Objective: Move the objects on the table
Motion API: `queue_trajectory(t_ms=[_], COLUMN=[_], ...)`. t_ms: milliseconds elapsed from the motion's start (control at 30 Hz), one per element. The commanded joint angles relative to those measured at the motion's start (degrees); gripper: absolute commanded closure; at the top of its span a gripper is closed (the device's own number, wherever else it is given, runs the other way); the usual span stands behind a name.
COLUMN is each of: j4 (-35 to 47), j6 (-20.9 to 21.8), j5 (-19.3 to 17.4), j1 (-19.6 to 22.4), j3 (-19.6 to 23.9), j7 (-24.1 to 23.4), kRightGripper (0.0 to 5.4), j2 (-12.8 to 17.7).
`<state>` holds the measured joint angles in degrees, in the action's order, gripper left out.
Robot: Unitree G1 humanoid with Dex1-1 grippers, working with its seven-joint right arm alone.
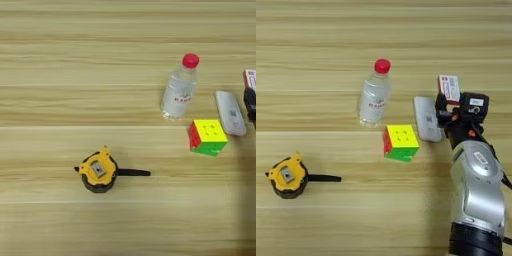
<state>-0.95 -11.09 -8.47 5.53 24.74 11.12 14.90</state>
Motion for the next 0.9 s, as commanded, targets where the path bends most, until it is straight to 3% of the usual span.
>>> queue_trajectory(t_ms=[33,367,900], j4=[-3.1,-20.9,-34.0], j6=[4.9,11.5,17.2], j5=[0.1,1.0,1.5], j1=[4.5,8.3,11.2], j3=[-0.1,0.3,-1.0], j7=[-0.1,-1.1,-1.9], kRightGripper=[3.32,3.32,3.32], j2=[3.3,7.3,9.7])
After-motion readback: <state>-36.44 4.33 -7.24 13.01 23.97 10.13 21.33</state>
